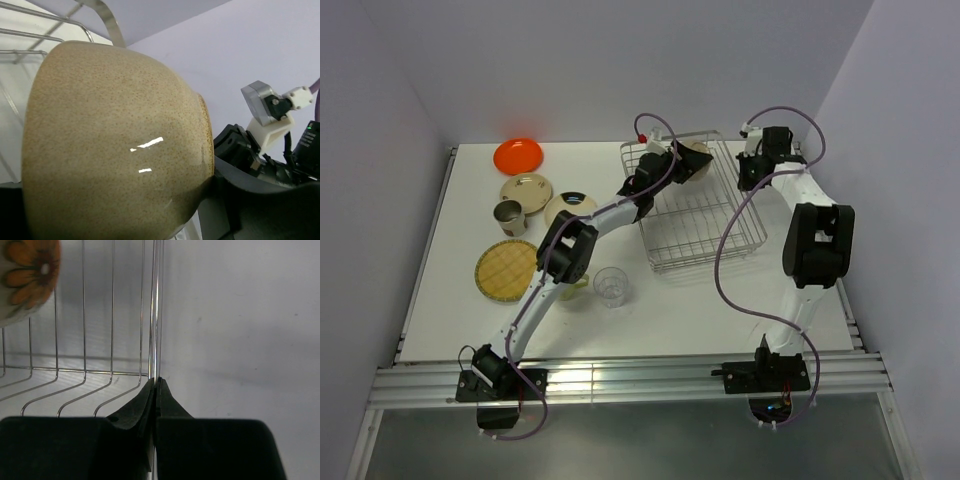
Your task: Load the mixed dishes into the dish rack
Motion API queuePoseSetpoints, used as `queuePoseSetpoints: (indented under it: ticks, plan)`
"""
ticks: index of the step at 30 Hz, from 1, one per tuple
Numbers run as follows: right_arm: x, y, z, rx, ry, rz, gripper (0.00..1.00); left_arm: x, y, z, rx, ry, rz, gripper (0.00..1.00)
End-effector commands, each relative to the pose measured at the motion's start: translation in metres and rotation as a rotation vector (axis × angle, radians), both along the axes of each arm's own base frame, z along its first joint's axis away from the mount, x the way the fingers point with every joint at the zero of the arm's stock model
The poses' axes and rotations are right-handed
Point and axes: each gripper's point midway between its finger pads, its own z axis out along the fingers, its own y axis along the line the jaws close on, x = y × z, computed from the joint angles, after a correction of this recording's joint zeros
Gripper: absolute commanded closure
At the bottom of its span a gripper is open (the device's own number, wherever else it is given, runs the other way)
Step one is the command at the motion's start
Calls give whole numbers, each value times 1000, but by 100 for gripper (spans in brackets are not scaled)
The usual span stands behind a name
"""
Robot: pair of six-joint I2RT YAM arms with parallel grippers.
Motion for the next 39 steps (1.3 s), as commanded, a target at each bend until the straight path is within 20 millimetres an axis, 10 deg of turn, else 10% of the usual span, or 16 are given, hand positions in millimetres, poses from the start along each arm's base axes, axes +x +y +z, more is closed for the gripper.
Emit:
queuePoseSetpoints:
  ticks: [1,39]
  plan:
    - [-25,41,-1,80,55,89,100,-7,0,51,-127,-110,-39,42]
    - [-33,60,-2,164,73,86,100,2,2,-43,50,266,5,24]
